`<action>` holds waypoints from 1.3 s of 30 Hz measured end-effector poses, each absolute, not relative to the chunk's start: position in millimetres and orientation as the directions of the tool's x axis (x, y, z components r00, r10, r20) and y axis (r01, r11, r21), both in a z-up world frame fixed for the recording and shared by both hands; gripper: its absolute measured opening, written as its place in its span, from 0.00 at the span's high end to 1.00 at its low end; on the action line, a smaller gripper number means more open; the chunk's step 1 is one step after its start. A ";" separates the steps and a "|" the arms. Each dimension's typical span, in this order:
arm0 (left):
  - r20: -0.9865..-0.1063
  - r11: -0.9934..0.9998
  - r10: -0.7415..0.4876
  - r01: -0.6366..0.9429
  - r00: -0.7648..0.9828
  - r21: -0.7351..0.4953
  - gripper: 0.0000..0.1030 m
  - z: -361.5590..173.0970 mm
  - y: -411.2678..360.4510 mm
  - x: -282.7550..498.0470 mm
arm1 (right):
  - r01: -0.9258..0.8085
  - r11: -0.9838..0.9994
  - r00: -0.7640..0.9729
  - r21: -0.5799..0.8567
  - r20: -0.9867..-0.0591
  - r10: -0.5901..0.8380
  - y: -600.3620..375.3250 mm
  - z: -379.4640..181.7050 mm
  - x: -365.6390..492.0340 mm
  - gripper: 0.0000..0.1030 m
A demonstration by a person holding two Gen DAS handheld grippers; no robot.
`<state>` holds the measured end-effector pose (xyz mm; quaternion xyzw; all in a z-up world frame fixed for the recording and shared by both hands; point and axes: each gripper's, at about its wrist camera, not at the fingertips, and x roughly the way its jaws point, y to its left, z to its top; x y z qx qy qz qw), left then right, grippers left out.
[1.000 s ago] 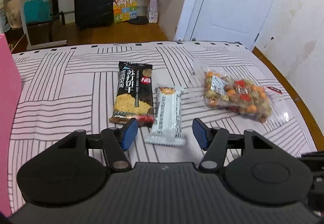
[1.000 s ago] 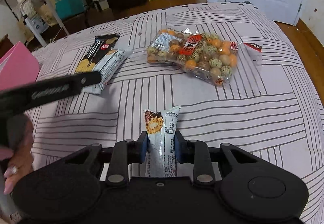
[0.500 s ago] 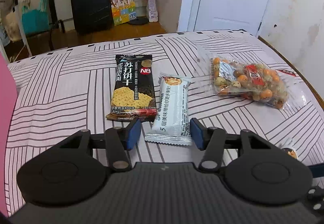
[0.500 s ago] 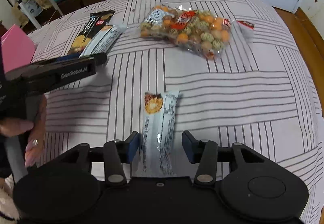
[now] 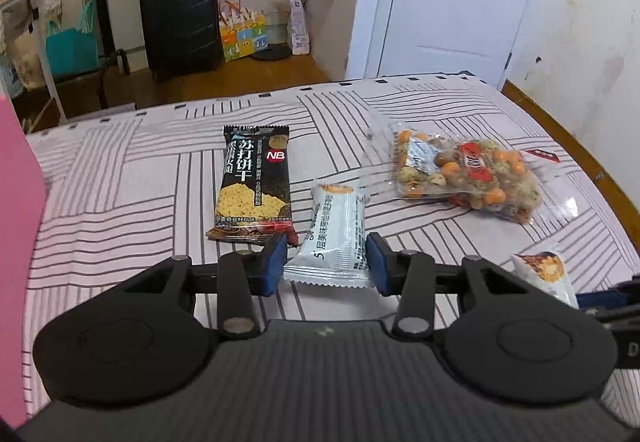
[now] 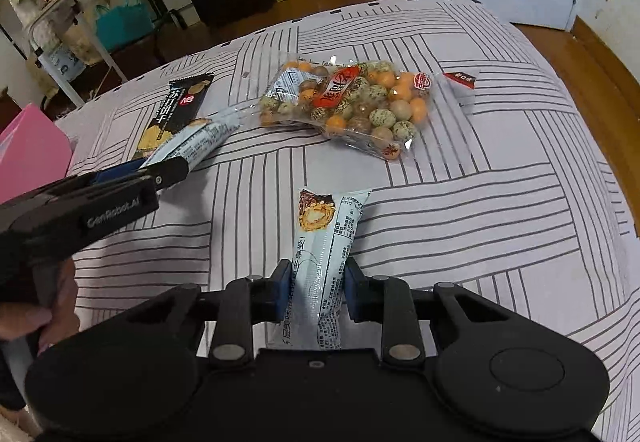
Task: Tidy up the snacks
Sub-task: 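Grasp the other white biscuit bar with the left tool while the right tool holds its bar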
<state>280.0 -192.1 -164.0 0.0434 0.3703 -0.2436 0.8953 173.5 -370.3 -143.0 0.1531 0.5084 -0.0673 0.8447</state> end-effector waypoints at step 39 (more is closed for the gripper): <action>-0.772 0.854 -0.330 0.521 0.543 0.002 0.71 -168.0 -219.6 238.1 | 0.282 0.929 0.434 0.241 -0.895 0.100 -377.5 -152.9 175.4 0.70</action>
